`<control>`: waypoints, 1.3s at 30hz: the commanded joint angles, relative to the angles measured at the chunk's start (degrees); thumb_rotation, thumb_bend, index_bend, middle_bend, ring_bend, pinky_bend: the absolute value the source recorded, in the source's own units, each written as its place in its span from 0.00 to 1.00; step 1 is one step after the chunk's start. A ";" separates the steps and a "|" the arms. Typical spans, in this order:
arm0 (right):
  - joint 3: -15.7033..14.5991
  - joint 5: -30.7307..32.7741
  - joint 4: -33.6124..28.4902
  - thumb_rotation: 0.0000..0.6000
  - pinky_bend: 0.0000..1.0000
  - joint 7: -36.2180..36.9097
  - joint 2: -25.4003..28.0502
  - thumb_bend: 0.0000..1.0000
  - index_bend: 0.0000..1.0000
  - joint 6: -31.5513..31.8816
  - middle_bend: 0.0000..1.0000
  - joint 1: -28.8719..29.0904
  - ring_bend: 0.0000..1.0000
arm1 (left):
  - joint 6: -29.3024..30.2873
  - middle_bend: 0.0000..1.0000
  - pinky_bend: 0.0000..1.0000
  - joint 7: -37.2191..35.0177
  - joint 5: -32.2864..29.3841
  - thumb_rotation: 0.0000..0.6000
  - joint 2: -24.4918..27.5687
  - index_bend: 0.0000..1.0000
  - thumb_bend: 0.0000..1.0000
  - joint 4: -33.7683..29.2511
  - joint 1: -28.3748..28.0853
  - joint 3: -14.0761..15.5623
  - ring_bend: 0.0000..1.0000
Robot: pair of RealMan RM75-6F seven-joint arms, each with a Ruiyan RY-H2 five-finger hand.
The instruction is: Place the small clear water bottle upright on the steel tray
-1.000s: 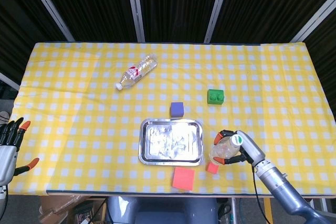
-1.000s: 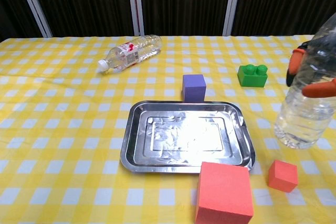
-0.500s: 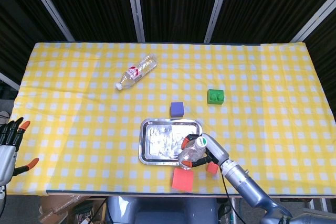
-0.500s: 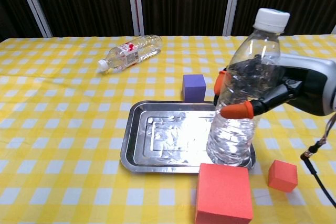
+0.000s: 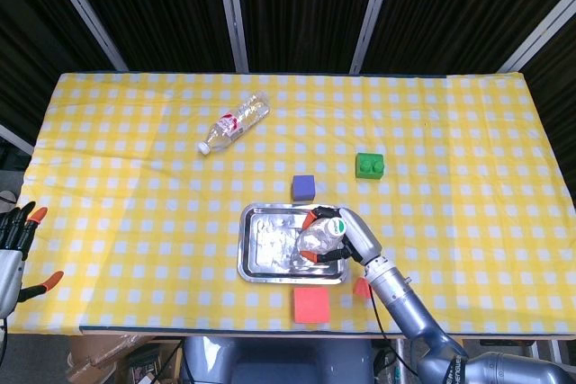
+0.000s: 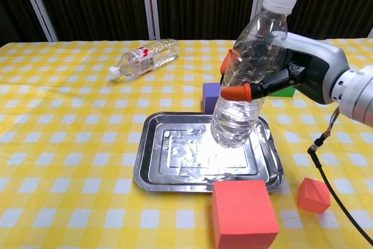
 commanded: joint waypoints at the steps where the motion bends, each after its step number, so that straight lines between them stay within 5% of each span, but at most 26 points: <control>1: -0.65 -0.23 1.50 1.00 0.34 -0.39 -0.50 0.54 0.88 0.48 0.67 -0.37 0.49 | -0.07 0.00 0.00 0.39 0.15 1.00 -0.13 0.00 0.13 -0.02 -0.01 0.12 0.00; 16: -2.27 -3.77 8.68 1.00 0.34 0.42 -7.00 0.54 0.88 4.16 0.67 -1.07 0.49 | -0.32 0.00 0.00 0.78 -0.50 1.00 -0.32 0.00 0.13 0.09 -0.05 -0.10 0.00; 24: -3.12 -2.47 11.37 1.00 0.34 -6.17 -10.10 0.54 0.88 4.18 0.67 -0.82 0.49 | -0.16 0.00 0.00 0.55 -0.29 1.00 -0.21 0.00 0.13 0.11 0.04 -0.01 0.00; 39: -3.84 -1.27 10.34 1.00 0.30 -11.16 -8.44 0.54 0.88 1.01 0.67 0.06 0.49 | -0.44 0.00 0.00 1.29 -0.31 1.00 -0.50 0.00 0.13 0.09 -0.06 0.08 0.00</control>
